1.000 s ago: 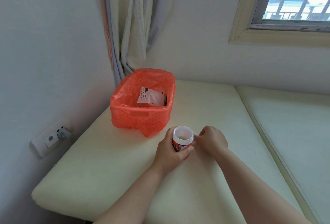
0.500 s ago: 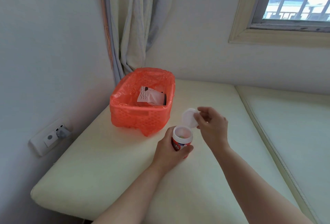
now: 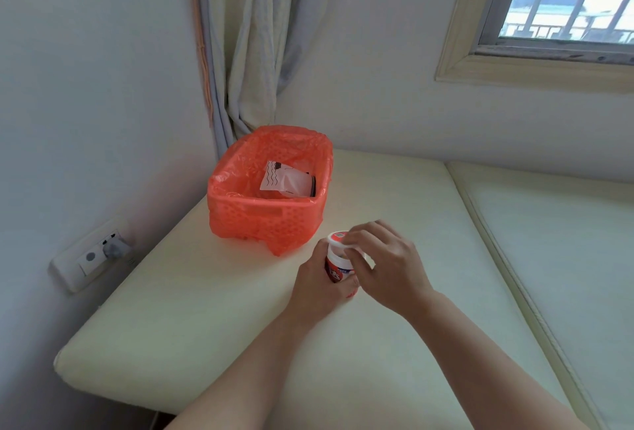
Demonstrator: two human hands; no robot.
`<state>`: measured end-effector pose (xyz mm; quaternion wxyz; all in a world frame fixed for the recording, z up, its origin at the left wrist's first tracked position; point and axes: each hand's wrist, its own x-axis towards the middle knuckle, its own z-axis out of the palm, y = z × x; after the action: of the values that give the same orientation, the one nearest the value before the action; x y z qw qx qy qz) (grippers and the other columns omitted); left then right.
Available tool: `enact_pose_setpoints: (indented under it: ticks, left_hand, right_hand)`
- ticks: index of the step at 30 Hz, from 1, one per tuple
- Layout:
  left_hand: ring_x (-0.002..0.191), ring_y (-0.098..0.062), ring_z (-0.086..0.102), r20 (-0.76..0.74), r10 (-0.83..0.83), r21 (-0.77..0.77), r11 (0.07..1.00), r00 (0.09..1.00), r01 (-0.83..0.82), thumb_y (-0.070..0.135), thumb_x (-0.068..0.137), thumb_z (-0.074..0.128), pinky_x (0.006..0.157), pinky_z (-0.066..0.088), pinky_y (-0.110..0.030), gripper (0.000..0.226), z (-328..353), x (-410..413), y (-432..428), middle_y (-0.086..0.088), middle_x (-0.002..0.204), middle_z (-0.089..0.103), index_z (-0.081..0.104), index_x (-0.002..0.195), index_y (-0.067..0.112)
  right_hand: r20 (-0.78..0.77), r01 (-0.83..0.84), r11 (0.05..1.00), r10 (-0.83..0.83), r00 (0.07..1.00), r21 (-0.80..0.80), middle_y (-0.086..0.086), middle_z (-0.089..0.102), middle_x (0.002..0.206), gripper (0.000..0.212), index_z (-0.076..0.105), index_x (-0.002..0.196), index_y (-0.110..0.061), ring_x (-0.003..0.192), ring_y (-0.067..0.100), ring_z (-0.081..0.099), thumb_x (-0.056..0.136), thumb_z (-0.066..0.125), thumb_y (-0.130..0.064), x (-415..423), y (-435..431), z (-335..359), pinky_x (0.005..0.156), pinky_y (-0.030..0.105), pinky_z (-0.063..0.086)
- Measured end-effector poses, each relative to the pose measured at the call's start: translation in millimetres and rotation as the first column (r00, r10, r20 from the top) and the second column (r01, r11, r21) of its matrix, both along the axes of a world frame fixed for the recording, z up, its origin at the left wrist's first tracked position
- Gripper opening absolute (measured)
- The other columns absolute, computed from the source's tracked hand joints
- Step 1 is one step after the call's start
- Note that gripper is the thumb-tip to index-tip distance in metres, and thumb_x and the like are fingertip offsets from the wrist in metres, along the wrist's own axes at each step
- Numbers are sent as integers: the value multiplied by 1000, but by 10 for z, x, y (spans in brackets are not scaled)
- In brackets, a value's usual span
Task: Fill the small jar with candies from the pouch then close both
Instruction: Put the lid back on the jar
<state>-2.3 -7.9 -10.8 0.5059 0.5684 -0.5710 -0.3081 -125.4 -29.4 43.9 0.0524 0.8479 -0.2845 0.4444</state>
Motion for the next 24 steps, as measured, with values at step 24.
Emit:
enact_pose_setpoints:
  ticks: [24]
  left_hand:
    - [69,8,63,-118,-25,44,999,993,30,17,68,73,69,60,-32,46,72,-11,71,13,87,67,51,95,46]
  right_hand:
    - [-130,-4,836,91,987,549,0,54,136,24,69,108,-16,118,11,52,84,62,-17,-72,-58,140,99,20,36]
